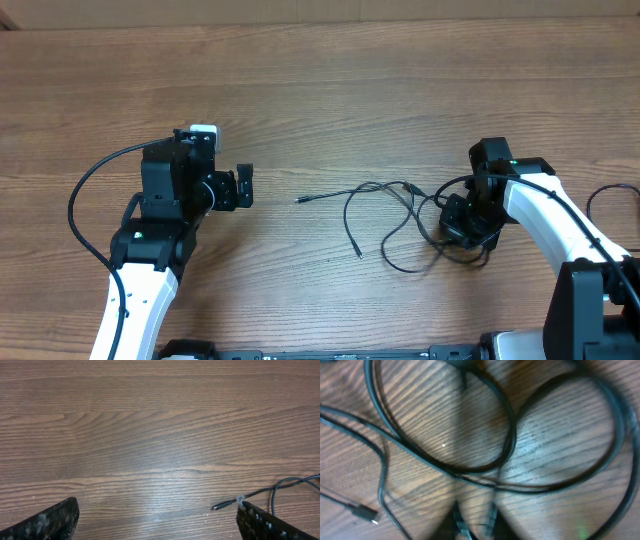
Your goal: Untangle cables
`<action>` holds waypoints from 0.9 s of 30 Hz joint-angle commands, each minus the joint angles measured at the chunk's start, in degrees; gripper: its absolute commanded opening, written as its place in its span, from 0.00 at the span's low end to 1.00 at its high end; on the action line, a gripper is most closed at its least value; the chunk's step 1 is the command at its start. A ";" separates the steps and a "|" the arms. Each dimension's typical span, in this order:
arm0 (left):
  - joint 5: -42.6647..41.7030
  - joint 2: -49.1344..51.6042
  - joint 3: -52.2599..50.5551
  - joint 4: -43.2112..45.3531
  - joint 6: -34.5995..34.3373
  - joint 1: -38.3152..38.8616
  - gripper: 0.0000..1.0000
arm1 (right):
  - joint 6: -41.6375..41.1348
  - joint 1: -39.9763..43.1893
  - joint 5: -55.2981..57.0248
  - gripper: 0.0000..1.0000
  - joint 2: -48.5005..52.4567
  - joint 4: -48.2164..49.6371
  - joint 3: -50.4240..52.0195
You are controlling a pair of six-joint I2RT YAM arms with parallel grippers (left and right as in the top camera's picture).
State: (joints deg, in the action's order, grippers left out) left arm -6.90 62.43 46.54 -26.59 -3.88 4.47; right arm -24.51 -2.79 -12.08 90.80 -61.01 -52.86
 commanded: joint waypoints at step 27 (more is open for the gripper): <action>-0.63 -0.17 0.55 0.04 0.46 -0.04 1.00 | 2.75 7.10 7.74 0.04 -0.70 -0.31 -73.96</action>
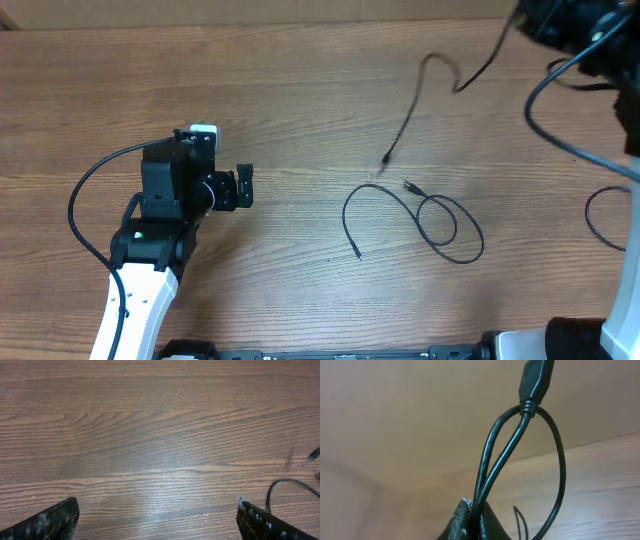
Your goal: Untangle cables
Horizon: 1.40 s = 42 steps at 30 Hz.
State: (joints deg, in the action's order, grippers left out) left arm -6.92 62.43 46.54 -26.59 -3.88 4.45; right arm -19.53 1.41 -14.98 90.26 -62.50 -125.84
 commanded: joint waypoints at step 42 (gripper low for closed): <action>-0.63 -0.17 0.55 -0.59 0.44 -0.02 1.00 | 4.13 27.04 16.59 1.00 33.24 -16.68 -0.98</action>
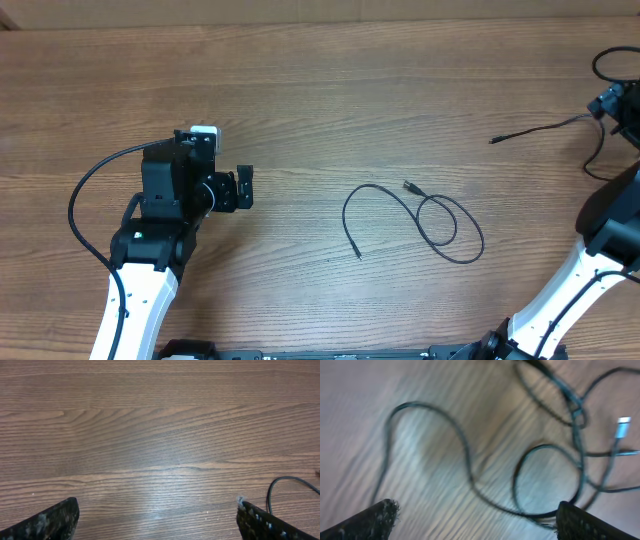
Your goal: Untangle cables
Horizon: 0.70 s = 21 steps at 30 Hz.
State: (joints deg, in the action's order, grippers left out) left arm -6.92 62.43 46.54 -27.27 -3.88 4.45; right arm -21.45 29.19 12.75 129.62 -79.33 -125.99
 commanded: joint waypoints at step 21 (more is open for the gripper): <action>-0.59 -0.17 0.55 0.44 0.48 -0.02 1.00 | 11.56 -39.47 -14.05 1.00 -9.70 -17.77 6.21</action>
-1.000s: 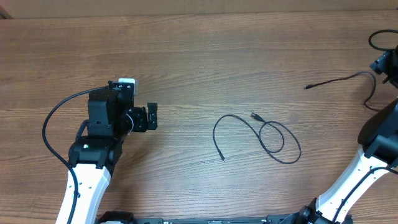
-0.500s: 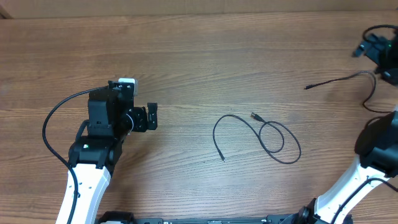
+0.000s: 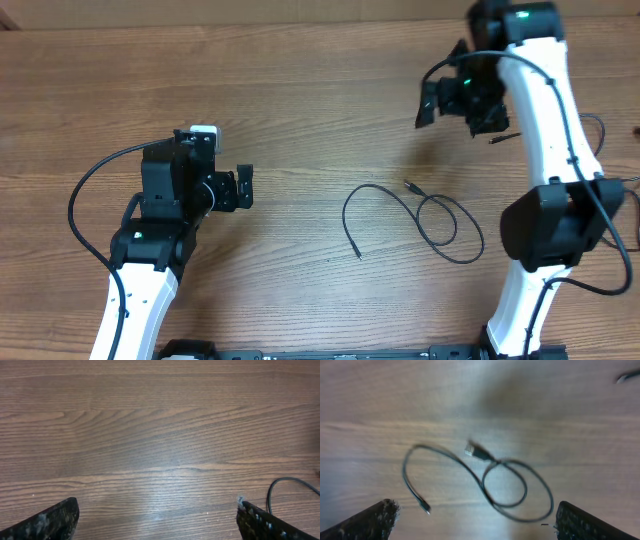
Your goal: Untangle cables
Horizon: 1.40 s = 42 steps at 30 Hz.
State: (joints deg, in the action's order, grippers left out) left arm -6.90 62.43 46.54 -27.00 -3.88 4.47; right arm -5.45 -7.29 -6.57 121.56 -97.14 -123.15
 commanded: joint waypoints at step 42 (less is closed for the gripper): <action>-0.63 -0.17 0.55 -0.02 0.44 -0.04 1.00 | -12.59 -12.20 -0.57 0.61 -15.10 56.72 65.68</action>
State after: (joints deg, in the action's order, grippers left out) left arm -6.90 62.43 46.54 -27.22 -3.88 4.45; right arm -16.73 -21.91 -6.24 103.39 -41.80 -59.70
